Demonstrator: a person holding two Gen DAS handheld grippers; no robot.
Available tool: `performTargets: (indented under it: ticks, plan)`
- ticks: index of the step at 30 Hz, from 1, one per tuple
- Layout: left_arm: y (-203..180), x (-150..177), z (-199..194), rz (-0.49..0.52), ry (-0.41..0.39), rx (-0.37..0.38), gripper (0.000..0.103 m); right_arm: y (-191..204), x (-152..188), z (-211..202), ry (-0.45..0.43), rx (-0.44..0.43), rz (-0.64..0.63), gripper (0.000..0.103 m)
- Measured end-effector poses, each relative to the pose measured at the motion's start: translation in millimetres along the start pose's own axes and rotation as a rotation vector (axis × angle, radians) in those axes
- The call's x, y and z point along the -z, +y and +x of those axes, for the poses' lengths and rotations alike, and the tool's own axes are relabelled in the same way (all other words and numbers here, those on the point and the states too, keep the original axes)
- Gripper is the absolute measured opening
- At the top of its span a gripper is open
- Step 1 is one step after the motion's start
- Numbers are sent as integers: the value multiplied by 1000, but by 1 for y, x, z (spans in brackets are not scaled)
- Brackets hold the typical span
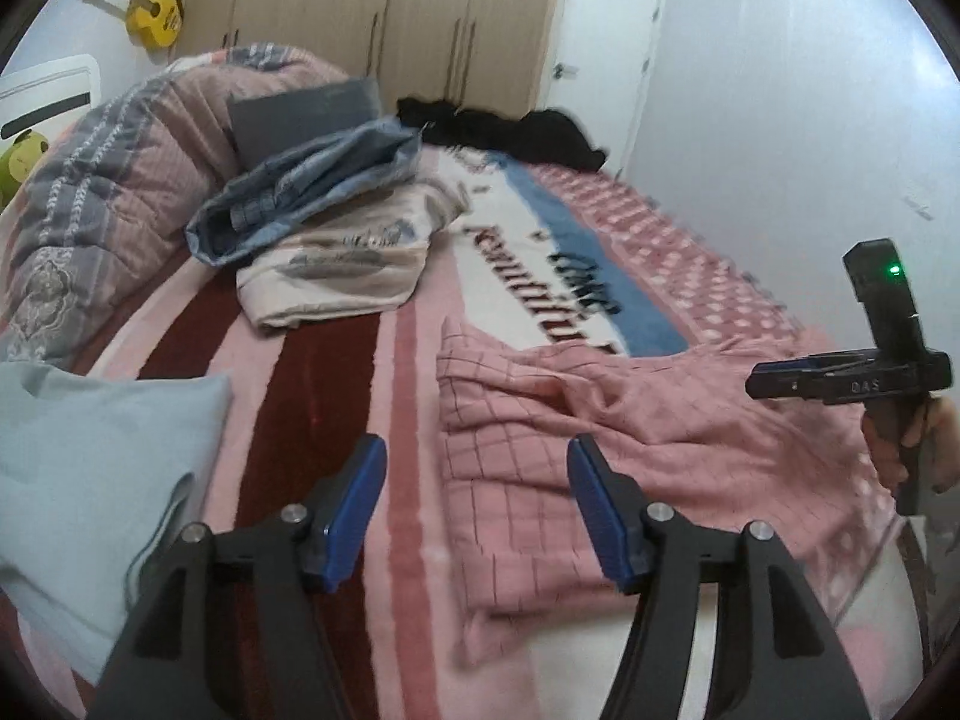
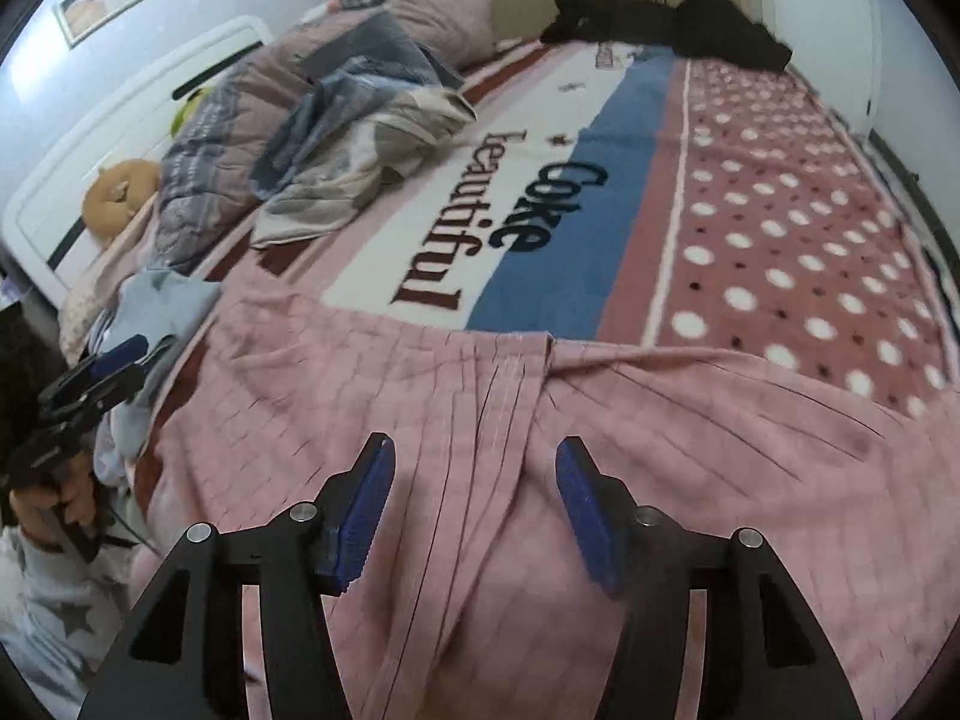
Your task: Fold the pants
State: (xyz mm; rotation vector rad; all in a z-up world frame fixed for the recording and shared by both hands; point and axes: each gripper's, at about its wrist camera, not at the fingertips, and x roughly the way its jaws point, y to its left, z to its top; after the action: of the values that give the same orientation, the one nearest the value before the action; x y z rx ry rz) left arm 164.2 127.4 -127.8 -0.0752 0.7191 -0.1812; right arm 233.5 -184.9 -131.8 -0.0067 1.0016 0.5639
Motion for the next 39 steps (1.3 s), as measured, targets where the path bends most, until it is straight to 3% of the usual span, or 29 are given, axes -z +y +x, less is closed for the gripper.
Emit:
performTargets:
  ticks: [4,5,6,15,20,22,25,27,31,39]
  plan:
    - [1,-1,37,-21,75,-18,59,3,-10,37,59,-6,-19,50]
    - [1,0,41,-25,83,-20,59,5,-11,41,54,7,-27,33]
    - [1,1,46,-28,89,-23,59,6,-12,41,39,18,-36,7]
    - [0,1,57,-36,97,-40,59,-9,-4,5,-114,163,7,3]
    - [-2,0,67,-26,111,-63,59,-22,-2,4,-110,198,50,3]
    - [-2,0,67,-25,112,-73,59,-24,-3,10,-97,189,56,6]
    - [-1,1,58,-29,108,-67,59,-29,-4,14,-50,157,90,19]
    - [-1,3,49,-19,96,-66,59,-30,1,2,-64,129,88,35]
    - [-2,8,33,-23,82,-45,59,-35,19,-35,-104,133,81,43]
    - [-19,6,1,-45,18,3,64,-85,101,-129,-226,126,273,69]
